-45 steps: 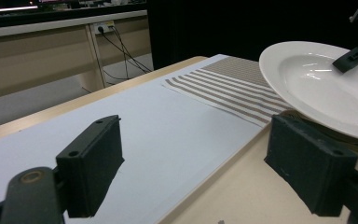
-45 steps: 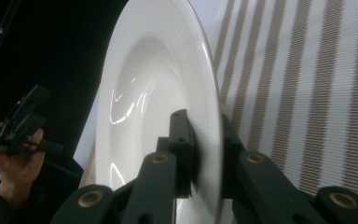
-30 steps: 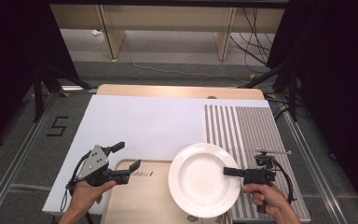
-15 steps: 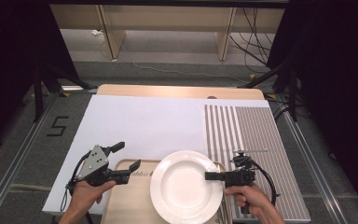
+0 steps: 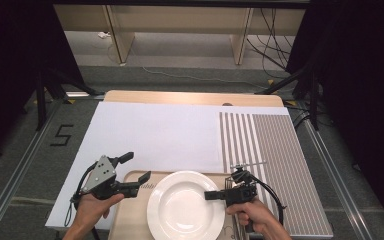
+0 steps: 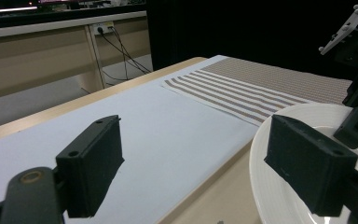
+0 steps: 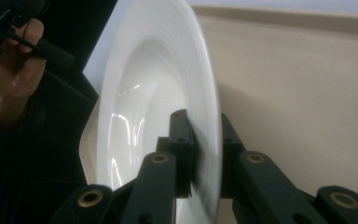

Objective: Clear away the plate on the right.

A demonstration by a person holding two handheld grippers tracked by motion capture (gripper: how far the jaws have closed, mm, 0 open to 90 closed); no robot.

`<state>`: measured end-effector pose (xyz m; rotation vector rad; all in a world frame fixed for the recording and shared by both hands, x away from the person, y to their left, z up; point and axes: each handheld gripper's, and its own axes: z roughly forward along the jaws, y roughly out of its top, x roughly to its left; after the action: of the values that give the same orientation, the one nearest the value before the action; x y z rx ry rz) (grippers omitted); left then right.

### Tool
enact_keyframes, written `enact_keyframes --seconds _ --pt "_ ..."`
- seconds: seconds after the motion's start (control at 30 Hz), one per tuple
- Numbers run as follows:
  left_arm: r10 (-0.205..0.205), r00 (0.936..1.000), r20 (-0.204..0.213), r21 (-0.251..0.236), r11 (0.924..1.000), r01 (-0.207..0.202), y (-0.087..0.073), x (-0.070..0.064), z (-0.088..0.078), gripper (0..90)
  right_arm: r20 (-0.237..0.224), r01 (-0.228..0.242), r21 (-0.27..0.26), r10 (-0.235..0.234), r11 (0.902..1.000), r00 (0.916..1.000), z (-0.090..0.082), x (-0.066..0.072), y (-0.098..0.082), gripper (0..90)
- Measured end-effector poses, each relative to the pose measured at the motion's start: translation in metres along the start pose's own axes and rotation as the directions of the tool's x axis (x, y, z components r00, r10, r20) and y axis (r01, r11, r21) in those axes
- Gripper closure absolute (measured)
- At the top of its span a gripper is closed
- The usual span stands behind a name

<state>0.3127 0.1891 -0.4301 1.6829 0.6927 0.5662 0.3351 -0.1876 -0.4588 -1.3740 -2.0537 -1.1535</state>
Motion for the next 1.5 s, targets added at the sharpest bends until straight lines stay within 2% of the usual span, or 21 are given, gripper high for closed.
enact_keyframes --seconds 0.23,0.27,0.33,0.4,0.43,0.5,0.53,0.63,0.73,0.77,0.9,0.93,0.97,1.0,1.07,1.13,1.17,1.27,1.33,1.43,1.5 --pt "0.000 1.0000 0.001 0.000 1.0000 0.000 0.000 0.000 0.001 17.7 0.023 0.007 0.023 -0.007 0.9997 0.9997 0.006 0.002 0.000 82.1" --pt "0.000 1.0000 0.001 0.000 1.0000 0.000 0.000 0.000 0.001 17.7 0.043 -0.003 0.026 0.002 0.9997 0.9991 0.007 0.003 0.000 82.2" --pt "0.000 1.0000 0.001 0.000 1.0000 0.000 0.000 0.000 0.000 17.7 0.015 0.013 0.025 -0.013 0.9996 0.9998 0.008 0.001 0.000 82.2" --pt "0.001 1.0000 0.002 -0.001 1.0000 -0.001 0.000 0.000 0.000 17.7 0.043 0.002 0.016 -0.002 0.9999 0.9991 0.010 0.001 0.001 82.2" --pt "0.001 1.0000 0.002 0.001 1.0000 -0.001 0.000 -0.001 0.000 17.7 0.024 0.009 0.022 -0.009 0.9997 0.9997 0.009 0.000 0.001 82.2" --pt "0.001 1.0000 0.003 0.003 1.0000 -0.001 0.000 -0.001 0.001 17.7 0.031 0.000 0.018 -0.001 0.9998 0.9995 0.011 -0.001 0.001 82.2" --pt "0.002 1.0000 0.002 0.004 1.0000 -0.002 0.000 -0.001 0.001 17.7 0.016 0.002 0.019 -0.003 0.9998 0.9999 0.011 -0.002 0.002 82.1" --pt "0.002 1.0000 0.002 0.005 1.0000 -0.002 0.000 -0.001 0.001 17.7 0.044 0.008 0.010 -0.009 0.9999 0.9990 0.012 -0.001 0.001 81.8" --pt "0.002 1.0000 0.002 0.005 1.0000 -0.002 0.000 -0.001 0.001 17.7 0.025 0.013 0.021 -0.014 0.9997 0.9996 0.011 -0.002 0.001 80.3" --pt "0.002 1.0000 0.002 0.004 1.0000 -0.002 0.000 -0.001 0.001 17.7 0.042 0.003 0.030 -0.004 0.9995 0.9991 0.011 0.000 0.001 79.2" --pt "0.002 1.0000 0.003 0.005 1.0000 -0.002 -0.001 -0.001 0.001 17.7 0.095 0.038 0.047 -0.042 0.9982 0.9946 0.013 0.000 0.000 76.2" --pt "0.002 1.0000 0.004 0.005 1.0000 -0.002 0.000 -0.001 0.001 17.7 0.119 0.067 0.048 -0.072 0.9966 0.9903 0.013 0.000 0.000 75.0" --pt "0.002 1.0000 0.004 0.004 1.0000 -0.002 0.000 -0.001 0.001 17.7 0.119 0.088 0.059 -0.095 0.9944 0.9884 0.013 0.000 0.000 74.0" --pt "0.003 1.0000 0.004 0.004 1.0000 -0.003 0.000 -0.001 0.001 17.7 0.147 0.095 0.057 -0.103 0.9938 0.9838 0.014 0.000 0.000 73.4" --pt "0.002 1.0000 0.004 0.005 1.0000 -0.002 0.000 -0.001 0.001 17.7 0.139 0.138 0.057 -0.145 0.9888 0.9796 0.015 -0.002 0.000 71.6" --pt "0.002 1.0000 0.004 0.005 1.0000 -0.002 0.000 -0.001 0.001 17.7 0.174 0.167 0.067 -0.177 0.9836 0.9687 0.016 -0.001 0.000 68.9" --pt "0.004 1.0000 0.005 0.004 1.0000 -0.004 0.000 -0.001 0.001 17.7 0.211 0.193 0.075 -0.205 0.9783 0.9556 0.016 -0.002 0.000 67.5" --pt "0.004 1.0000 0.006 0.005 1.0000 -0.004 0.000 -0.001 0.000 17.7 0.251 0.211 0.103 -0.231 0.9719 0.9400 0.017 0.002 0.000 61.3" --pt "-0.003 1.0000 0.007 0.004 1.0000 0.003 0.000 -0.001 0.001 17.6 0.301 0.237 0.116 -0.262 0.9644 0.9170 0.017 0.004 0.000 55.9" --pt "-0.004 0.9999 0.009 0.007 1.0000 0.004 -0.001 -0.002 0.001 17.5 0.315 0.261 0.086 -0.275 0.9615 0.9083 0.011 0.008 0.001 51.9" --pt "-0.003 1.0000 0.009 0.009 1.0000 0.003 -0.001 -0.001 0.001 17.5 0.316 0.270 0.055 -0.273 0.9614 0.9085 0.006 0.009 0.002 47.8"
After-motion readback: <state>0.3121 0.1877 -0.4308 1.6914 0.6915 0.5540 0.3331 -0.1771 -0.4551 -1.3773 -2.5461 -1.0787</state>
